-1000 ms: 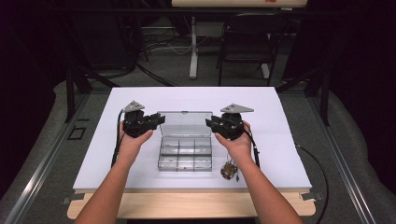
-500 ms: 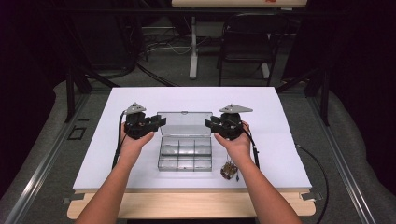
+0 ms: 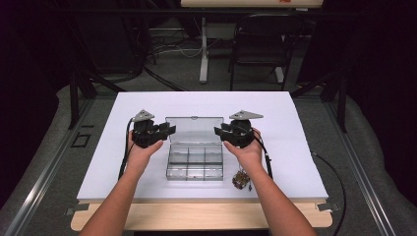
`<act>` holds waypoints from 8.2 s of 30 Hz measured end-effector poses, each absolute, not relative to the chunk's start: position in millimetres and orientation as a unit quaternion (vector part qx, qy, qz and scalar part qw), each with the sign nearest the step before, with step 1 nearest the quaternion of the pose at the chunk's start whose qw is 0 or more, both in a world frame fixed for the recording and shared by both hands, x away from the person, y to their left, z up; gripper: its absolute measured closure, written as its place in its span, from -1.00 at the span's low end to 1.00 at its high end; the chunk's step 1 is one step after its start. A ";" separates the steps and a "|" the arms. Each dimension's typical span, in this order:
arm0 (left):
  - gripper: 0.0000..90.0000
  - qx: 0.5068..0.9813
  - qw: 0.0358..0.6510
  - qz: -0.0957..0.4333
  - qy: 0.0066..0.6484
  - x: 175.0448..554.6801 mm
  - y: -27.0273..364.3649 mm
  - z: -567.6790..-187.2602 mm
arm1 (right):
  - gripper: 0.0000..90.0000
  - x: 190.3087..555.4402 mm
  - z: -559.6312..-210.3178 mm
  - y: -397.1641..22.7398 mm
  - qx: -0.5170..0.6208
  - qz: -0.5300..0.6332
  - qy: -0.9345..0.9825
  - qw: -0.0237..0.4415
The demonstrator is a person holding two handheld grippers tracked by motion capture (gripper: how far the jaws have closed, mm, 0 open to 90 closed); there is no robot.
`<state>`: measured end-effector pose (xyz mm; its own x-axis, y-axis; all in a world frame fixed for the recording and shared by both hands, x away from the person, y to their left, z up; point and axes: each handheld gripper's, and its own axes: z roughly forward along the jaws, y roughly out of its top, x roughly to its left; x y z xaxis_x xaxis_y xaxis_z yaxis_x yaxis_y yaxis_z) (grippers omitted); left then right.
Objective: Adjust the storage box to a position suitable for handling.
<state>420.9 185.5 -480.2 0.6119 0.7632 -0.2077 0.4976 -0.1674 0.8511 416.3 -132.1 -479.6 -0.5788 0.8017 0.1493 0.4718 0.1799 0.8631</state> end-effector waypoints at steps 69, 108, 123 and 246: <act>0.32 0.750 0.476 0.100 0.448 431.3 181.4 -519.1 | 0.42 428.2 -516.1 -130.5 0.456 0.474 0.740 0.144; 0.42 0.725 0.475 0.092 0.490 443.9 177.2 -530.8 | 0.40 442.5 -524.7 -126.1 0.482 0.463 0.730 0.142; 0.38 0.717 0.483 0.068 0.498 449.8 179.4 -536.2 | 0.37 450.2 -525.5 -127.4 0.493 0.457 0.731 0.116; -0.07 0.700 0.444 -0.030 0.558 471.4 175.3 -555.0 | -0.07 474.5 -543.1 -122.5 0.602 0.400 0.691 -0.022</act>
<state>471.4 175.3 -555.0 0.3747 0.7549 -0.5382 0.8085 0.0182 0.5883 474.5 -122.5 -543.1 -0.2753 0.8135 0.5123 0.8494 -0.0437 0.5259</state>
